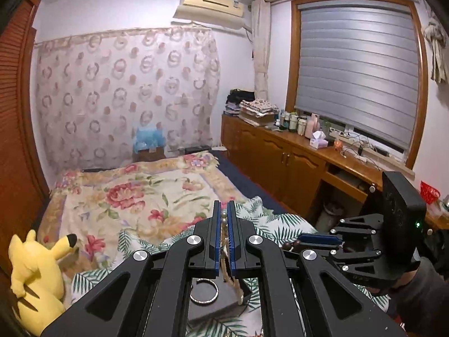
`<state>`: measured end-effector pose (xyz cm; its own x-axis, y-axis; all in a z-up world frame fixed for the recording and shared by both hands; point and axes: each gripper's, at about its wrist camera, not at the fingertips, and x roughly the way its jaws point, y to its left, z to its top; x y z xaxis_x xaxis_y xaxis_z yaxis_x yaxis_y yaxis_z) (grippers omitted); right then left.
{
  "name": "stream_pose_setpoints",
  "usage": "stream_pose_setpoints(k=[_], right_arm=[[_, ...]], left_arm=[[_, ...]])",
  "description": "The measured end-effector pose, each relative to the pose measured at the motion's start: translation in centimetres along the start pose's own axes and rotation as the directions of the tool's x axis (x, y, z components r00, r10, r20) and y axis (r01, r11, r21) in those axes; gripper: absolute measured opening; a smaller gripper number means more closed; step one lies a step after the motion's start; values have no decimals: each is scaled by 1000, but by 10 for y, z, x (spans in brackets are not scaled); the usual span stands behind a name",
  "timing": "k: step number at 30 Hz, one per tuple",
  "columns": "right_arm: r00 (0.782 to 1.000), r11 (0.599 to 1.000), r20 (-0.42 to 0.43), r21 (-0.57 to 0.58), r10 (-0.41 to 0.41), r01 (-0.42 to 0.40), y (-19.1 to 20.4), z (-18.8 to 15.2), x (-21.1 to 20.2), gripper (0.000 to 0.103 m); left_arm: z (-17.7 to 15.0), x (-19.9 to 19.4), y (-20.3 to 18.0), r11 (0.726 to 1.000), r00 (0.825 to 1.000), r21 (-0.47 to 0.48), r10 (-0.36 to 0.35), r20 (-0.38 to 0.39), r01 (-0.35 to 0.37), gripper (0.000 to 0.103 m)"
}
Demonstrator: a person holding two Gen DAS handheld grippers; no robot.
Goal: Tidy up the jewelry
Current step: 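Lower the pearl necklace and bead bracelet into the black box and release both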
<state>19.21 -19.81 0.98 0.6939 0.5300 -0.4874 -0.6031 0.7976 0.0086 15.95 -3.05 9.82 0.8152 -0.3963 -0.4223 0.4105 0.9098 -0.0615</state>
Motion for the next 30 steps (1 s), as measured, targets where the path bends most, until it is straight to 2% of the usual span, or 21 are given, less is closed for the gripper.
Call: stream_pose_setpoints(k=[6,13,26,27,28,30], right_arm=[[1000,1000,1,-17,25,-25,-2,25,17,15],[998,998,-31,-31,53,-54,-4,39,51,15],[987,998,-147,-15,63,-66,-1,20,124,15],[986,998,-156,-12,62,-65,0,18,129,15],[985,998,-162,-10,63,-65,-1,16,133,15],[983,998,-171,-7,61,-63,0,13,140,15]], left_arm=[[-6,13,10,1000,999,-12,-22,-33,22,4],[-41,38,28,998,992,-65,-23,-126,15,4],[-103,75,46,990,962,-124,32,-270,-68,4],[-106,77,46,989,959,-123,40,-282,-77,8],[-110,78,47,989,955,-128,38,-293,-79,21],[-115,77,49,987,954,-137,38,-298,-82,34]])
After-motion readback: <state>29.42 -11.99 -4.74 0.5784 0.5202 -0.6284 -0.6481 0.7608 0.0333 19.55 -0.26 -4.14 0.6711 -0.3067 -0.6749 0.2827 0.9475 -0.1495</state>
